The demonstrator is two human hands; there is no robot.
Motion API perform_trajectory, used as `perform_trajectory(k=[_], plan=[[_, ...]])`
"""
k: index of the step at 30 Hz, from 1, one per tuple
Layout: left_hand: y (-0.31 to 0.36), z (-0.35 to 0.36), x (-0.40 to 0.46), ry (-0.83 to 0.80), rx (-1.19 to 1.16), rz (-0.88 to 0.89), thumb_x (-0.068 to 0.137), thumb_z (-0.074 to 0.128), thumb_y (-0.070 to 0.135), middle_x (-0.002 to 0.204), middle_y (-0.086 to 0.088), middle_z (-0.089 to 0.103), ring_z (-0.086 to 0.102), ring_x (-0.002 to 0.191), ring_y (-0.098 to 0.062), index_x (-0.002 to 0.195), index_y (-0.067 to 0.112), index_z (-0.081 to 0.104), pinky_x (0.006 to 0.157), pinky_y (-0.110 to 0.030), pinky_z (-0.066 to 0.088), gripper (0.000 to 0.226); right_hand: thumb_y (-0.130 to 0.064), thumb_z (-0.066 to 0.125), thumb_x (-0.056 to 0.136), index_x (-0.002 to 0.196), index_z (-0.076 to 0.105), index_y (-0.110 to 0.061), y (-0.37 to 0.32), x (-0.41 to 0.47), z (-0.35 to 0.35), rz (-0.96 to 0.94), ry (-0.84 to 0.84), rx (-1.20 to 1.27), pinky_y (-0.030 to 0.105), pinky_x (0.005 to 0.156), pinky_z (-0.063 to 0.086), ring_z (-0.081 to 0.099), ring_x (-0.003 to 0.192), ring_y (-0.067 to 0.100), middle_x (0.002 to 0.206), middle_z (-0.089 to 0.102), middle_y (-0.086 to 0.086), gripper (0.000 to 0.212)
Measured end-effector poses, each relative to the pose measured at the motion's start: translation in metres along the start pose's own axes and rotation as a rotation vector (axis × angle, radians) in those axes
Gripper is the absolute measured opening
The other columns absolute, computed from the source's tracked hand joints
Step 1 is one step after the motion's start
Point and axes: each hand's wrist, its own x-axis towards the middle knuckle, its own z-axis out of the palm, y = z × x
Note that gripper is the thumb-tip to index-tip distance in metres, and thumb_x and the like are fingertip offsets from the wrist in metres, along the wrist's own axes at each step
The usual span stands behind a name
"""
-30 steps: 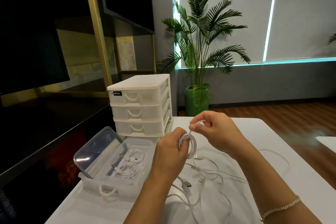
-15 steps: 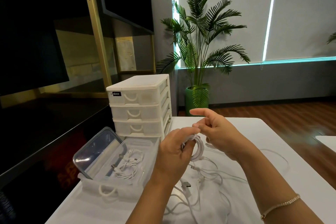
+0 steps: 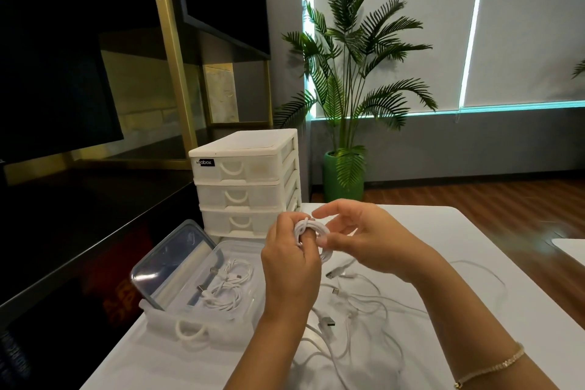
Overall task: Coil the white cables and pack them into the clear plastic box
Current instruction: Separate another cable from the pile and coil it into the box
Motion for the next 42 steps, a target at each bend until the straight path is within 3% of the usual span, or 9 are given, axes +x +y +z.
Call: perform_trajectory(k=[4,8,13,19,23,29,34,37,42], plan=[[0.003,0.0,0.001,-0.014,-0.001,-0.056,0.091,0.053,0.017,0.091,0.004,0.052,0.05,0.074,-0.006,0.09,0.021,0.05,0.058,-0.003,0.039,0.005,-0.024,0.066,0.084,0.101,0.053,-0.035,0.001,0.001,0.004,-0.008,0.038,-0.032,0.013,0.064,0.046,0.062,0.08,0.007,0.082,0.066,-0.011,0.024],[0.006,-0.003,0.005,-0.113,-0.178,-0.21,0.081,0.069,0.024,0.074,0.008,0.062,0.057,0.063,-0.01,0.085,0.021,0.061,0.053,-0.009,0.046,0.009,-0.019,0.066,0.084,0.098,0.052,-0.033,0.003,0.001,-0.002,-0.016,0.153,-0.047,0.014,0.065,0.047,0.06,0.077,0.007,0.08,0.064,-0.01,0.024],[0.005,-0.01,0.015,-0.286,-0.604,-0.454,0.071,0.077,0.009,0.085,-0.005,0.073,0.069,0.081,-0.021,0.086,0.019,0.068,0.074,-0.033,0.056,0.019,-0.018,0.065,0.085,0.082,0.05,-0.029,0.003,0.001,-0.005,-0.039,0.272,-0.071,0.012,0.059,0.042,0.056,0.073,0.007,0.078,0.058,-0.013,0.019],[0.005,-0.012,0.017,-0.359,-0.835,-0.578,0.071,0.071,0.011,0.078,-0.001,0.072,0.067,0.069,-0.012,0.094,0.011,0.066,0.067,-0.023,0.054,0.023,-0.015,0.066,0.084,0.071,0.053,-0.031,0.003,0.0,-0.007,-0.062,0.291,-0.099,0.011,0.06,0.041,0.058,0.077,0.008,0.084,0.062,-0.009,0.024],[0.007,-0.01,0.018,-0.337,-0.998,-0.672,0.059,0.07,0.015,0.078,-0.003,0.069,0.066,0.063,-0.009,0.095,0.006,0.064,0.058,-0.017,0.052,0.037,-0.016,0.069,0.081,0.068,0.054,-0.031,0.004,0.001,-0.007,-0.091,0.336,-0.087,0.013,0.063,0.048,0.059,0.071,0.005,0.075,0.063,-0.012,0.025],[0.006,-0.009,0.018,-0.395,-1.03,-0.678,0.061,0.068,0.018,0.078,-0.003,0.071,0.067,0.067,-0.009,0.095,0.005,0.066,0.061,-0.016,0.053,0.036,-0.009,0.064,0.084,0.065,0.06,-0.031,0.004,0.001,-0.006,-0.088,0.324,-0.141,0.014,0.065,0.048,0.061,0.072,0.009,0.071,0.06,-0.014,0.029],[0.003,-0.009,0.017,-0.372,-1.021,-0.679,0.061,0.068,0.02,0.09,-0.007,0.071,0.068,0.075,-0.012,0.11,0.003,0.063,0.065,-0.018,0.054,0.052,-0.025,0.058,0.088,0.094,0.075,-0.025,0.002,0.001,-0.006,-0.083,0.216,-0.371,0.017,0.065,0.042,0.048,0.075,0.005,0.08,0.047,-0.02,0.017],[0.004,-0.008,0.016,-0.362,-1.004,-0.677,0.061,0.068,0.022,0.095,-0.009,0.069,0.066,0.083,-0.016,0.116,0.003,0.06,0.071,-0.021,0.054,0.058,-0.031,0.066,0.081,0.077,0.074,-0.032,0.0,-0.003,-0.009,-0.03,0.194,-0.244,0.014,0.061,0.035,0.046,0.072,0.001,0.075,0.047,-0.023,0.009],[0.006,-0.008,0.015,-0.328,-0.914,-0.645,0.06,0.069,0.025,0.112,-0.014,0.065,0.061,0.102,-0.026,0.104,0.017,0.066,0.09,-0.033,0.048,0.045,-0.028,0.073,0.077,0.056,0.063,-0.03,-0.004,-0.005,-0.011,0.058,0.142,-0.121,0.017,0.064,0.04,0.051,0.075,0.006,0.072,0.054,-0.015,0.023]])
